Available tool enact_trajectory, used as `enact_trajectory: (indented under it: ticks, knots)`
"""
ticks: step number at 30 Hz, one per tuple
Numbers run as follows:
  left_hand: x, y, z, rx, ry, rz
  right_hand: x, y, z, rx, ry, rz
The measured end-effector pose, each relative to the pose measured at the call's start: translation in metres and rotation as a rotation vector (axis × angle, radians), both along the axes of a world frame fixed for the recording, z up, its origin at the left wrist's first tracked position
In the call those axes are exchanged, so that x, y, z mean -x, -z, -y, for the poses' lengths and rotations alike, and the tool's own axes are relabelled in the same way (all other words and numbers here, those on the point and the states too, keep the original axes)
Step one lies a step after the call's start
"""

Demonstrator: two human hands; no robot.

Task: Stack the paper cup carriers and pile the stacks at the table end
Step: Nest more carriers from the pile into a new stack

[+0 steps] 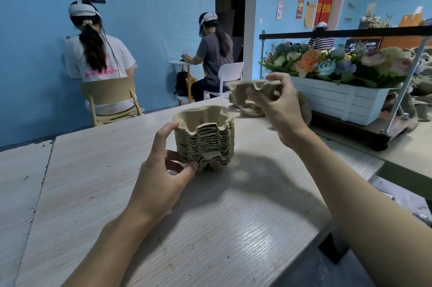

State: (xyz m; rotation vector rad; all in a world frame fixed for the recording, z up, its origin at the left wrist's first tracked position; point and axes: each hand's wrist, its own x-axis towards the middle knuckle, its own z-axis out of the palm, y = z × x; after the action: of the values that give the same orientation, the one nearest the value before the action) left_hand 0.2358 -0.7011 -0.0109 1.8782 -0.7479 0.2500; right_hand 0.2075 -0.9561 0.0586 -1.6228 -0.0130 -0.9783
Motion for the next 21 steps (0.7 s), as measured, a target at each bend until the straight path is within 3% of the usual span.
enact_trajectory:
  ticks: [4,8,16,21]
  knots:
    - [0.001,0.001,0.0,0.002,0.018,-0.007,0.011,-0.026,-0.033,0.07,-0.094,0.037]
    - [0.004,-0.002,0.001,0.002,0.019,-0.027,0.009,-0.026,-0.063,0.158,-0.223,-0.049]
    - [0.004,-0.001,-0.001,0.042,0.01,-0.054,0.006,-0.012,-0.071,0.268,-0.207,-0.114]
    - [0.002,-0.001,0.0,0.014,-0.003,-0.062,0.009,-0.008,-0.049,0.313,-0.265,-0.309]
